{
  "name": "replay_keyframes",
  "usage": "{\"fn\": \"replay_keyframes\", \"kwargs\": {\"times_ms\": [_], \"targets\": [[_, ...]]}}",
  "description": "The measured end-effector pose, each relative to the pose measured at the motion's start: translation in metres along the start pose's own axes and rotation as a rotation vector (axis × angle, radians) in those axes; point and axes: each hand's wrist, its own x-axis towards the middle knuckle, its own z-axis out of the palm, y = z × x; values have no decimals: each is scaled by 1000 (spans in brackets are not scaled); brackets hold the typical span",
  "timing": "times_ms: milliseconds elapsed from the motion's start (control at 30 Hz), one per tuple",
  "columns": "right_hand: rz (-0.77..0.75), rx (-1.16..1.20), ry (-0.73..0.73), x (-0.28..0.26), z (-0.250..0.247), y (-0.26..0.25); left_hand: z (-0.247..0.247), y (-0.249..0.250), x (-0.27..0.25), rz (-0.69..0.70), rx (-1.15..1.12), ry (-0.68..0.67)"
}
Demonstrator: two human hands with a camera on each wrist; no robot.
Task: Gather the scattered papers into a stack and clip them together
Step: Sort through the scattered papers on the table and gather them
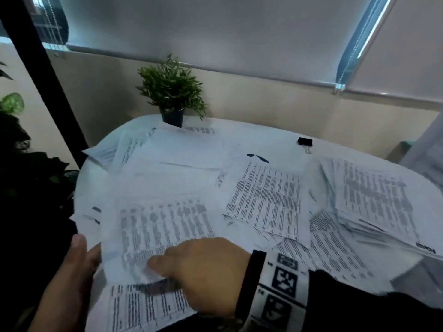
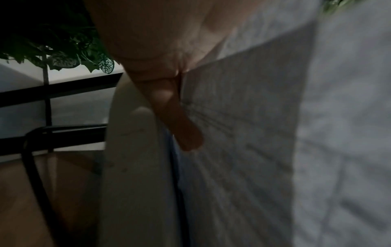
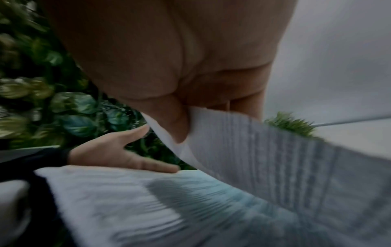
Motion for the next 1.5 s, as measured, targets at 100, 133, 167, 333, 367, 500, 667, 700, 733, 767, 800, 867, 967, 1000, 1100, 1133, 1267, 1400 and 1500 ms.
{"fn": "replay_keyframes", "kwargs": {"times_ms": [100,133,167,333,367,500,667,700,733,767,800,867,967,1000,1100,1133,1267,1400,1500], "targets": [[1,306,-34,9,-6,2,-2,-1,-10,83,115,67],[74,396,10,10,-10,14,-5,-3,-8,143,193,91],[180,431,75,10,-14,32,-5,-5,-6,192,265,106],[696,-57,-87,1,-9,119,-24,-9,6,356,358,163],[728,-55,-116,2,-2,125,-24,-8,7,364,351,148],[783,-127,-64,12,10,126,-25,-9,4,295,320,50],[702,-179,-17,13,1,116,-34,-14,6,190,249,9],[742,-85,2,11,-6,117,-33,-14,6,181,233,13],[798,13,20,9,-13,121,-31,-14,6,180,204,3],[857,86,37,6,-21,126,-30,-13,6,178,164,1],[910,119,95,2,-30,130,-31,-13,7,181,136,-4],[949,70,321,-6,-48,127,-28,-12,8,189,108,8],[687,-100,495,-6,-52,83,-20,-5,5,210,79,27],[532,-71,436,-3,-45,62,-22,-5,5,212,60,43],[137,52,131,11,-16,0,-17,-6,7,167,-15,81],[71,85,28,15,-8,-12,-17,-7,6,148,-47,100],[-57,258,-97,24,7,-21,-13,-8,2,270,106,53],[306,355,262,25,-3,17,-24,-11,6,416,164,103],[496,546,479,23,-11,48,-19,-1,3,606,283,112]]}}
